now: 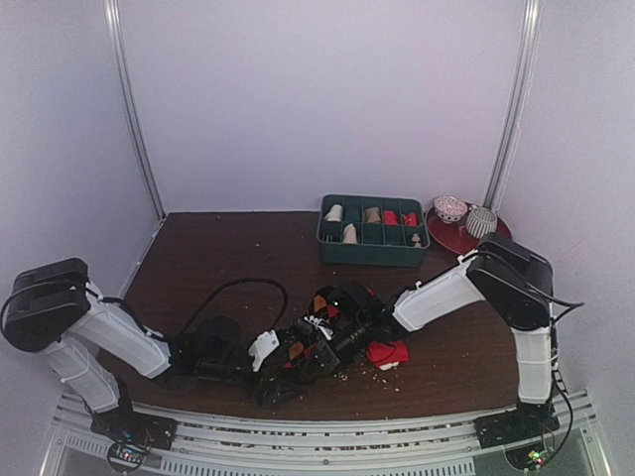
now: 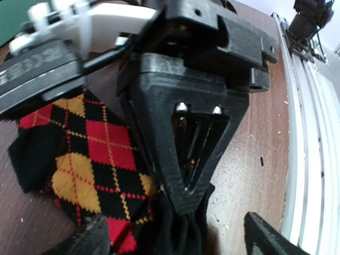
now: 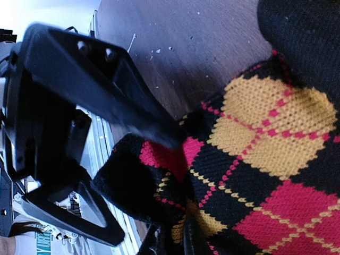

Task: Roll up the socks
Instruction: Roll a pair of socks at the center of the board.

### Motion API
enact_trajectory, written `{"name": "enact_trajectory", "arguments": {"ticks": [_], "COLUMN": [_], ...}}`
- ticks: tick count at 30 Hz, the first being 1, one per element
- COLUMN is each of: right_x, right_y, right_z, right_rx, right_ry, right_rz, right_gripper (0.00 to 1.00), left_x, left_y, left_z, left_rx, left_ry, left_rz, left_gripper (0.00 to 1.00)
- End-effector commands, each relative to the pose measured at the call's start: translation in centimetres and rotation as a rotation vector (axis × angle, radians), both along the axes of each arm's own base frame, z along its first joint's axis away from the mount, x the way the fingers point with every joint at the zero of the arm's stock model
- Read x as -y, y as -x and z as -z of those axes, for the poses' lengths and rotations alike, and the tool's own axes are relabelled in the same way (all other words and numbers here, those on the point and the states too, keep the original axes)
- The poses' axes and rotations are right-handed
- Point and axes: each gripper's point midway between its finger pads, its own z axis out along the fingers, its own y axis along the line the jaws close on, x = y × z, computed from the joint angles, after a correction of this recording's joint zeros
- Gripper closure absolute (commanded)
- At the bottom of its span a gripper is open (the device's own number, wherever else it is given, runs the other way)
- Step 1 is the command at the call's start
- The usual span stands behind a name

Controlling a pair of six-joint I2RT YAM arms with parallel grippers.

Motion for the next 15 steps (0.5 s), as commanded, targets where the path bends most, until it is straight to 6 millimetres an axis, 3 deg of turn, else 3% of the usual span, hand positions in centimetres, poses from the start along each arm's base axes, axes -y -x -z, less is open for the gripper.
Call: {"name": "enact_trajectory", "arguments": {"ticks": [1, 4, 9, 11, 15], "right_x": [4.3, 4.4, 4.3, 4.4, 4.5], "right_y": [1.5, 1.3, 1.2, 1.2, 1.2], "right_z": [6.3, 6.4, 6.2, 6.3, 6.1], "right_rx": [-0.119, -0.117, -0.111, -0.107, -0.087], "right_ry": [0.257, 0.256, 0.248, 0.249, 0.249], "right_rz": [0.048, 0.047, 0.042, 0.041, 0.032], "right_gripper": [0.95, 0.95, 0.94, 0.94, 0.88], "left_x": [1.6, 1.2, 0.0, -0.1, 0.0], "left_y": [-1.1, -1.1, -1.2, -1.0, -0.8], "left_z": [-0.7, -0.1, 1.2, 1.5, 2.2], "left_rx": [0.064, 0.052, 0.019, 0.007, -0.018], "left_ry": [0.030, 0.013, -0.027, -0.030, -0.037], "left_rz": [-0.004, -0.022, -0.071, -0.072, -0.063], "left_gripper": [0.20, 0.40, 0.47, 0.58, 0.92]}}
